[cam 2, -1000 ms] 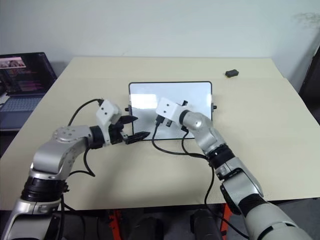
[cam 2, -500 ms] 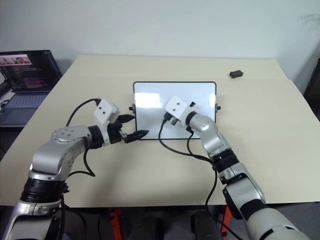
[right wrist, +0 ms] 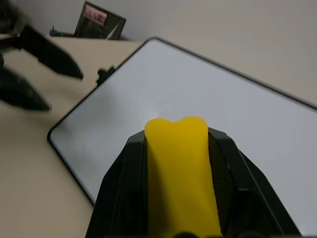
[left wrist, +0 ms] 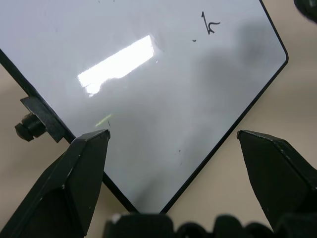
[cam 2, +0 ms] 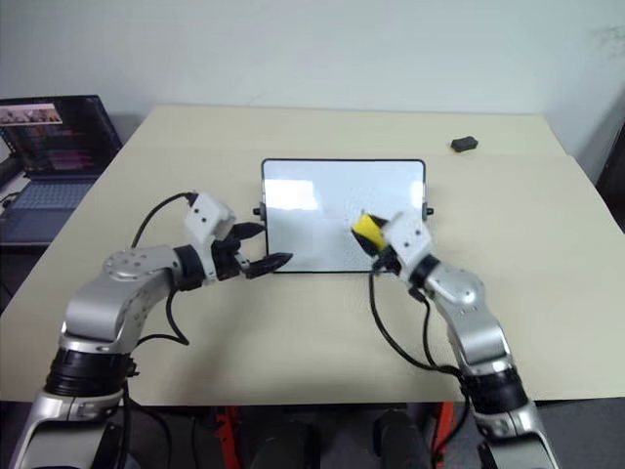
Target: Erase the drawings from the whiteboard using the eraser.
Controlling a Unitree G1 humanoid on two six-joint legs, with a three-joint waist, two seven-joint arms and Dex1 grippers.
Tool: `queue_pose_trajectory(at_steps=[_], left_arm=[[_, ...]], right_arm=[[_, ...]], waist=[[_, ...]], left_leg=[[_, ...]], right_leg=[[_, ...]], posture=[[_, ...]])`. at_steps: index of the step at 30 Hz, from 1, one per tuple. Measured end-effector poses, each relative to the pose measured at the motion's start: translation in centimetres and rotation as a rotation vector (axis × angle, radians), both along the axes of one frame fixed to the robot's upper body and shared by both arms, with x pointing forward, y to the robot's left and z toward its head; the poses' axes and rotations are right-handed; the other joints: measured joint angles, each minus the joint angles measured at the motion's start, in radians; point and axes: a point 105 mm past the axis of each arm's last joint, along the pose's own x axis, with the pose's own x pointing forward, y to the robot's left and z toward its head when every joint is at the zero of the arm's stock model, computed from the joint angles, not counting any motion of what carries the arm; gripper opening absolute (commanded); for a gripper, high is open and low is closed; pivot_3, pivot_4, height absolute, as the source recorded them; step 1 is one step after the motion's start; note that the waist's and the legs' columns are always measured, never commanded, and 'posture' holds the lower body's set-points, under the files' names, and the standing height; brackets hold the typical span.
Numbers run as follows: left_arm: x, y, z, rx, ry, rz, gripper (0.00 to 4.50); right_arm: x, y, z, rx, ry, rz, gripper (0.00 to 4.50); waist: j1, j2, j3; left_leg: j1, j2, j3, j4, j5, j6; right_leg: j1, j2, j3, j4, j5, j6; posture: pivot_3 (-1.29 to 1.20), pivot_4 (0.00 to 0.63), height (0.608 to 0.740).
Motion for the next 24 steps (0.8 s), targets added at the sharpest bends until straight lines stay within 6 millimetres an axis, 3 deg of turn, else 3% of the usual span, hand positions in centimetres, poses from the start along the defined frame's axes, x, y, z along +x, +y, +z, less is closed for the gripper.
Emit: queue_pose_trajectory(at_steps=[14,19,24], left_arm=[[0.2,-0.8,0.4,-0.024,-0.017,-0.023,4.50],[0.1,-1.6,0.2,-0.042,-0.012,-0.041,4.50],[0.1,-1.9,0.1,-0.042,-0.008,-0.049,4.50]], right_arm=[[-1.6,-2.6,-3.4,-0.075,0.028,-0.098,1.25],[-1.5,-2.8,-3.1,-0.068,0.013,-0.113,1.25],[0.1,-1.9,-0.9,-0.032,-0.056,-0.119,1.25]], waist=[[0.002,0.000,0.000],[0.001,0.000,0.000],[-0.001,0.000,0.000]], left_leg=[[0.000,0.000,0.000,0.000,0.000,0.000],[0.000,0.000,0.000,0.000,0.000,0.000],[0.001,0.000,0.000,0.000,0.000,0.000]], right_leg=[[0.000,0.000,0.000,0.000,0.000,0.000],[0.001,0.001,0.000,0.000,0.000,0.000],[0.001,0.001,0.000,0.000,0.000,0.000]], posture=[[0.00,0.150,0.740],[0.00,0.150,0.740],[0.00,0.150,0.740]])
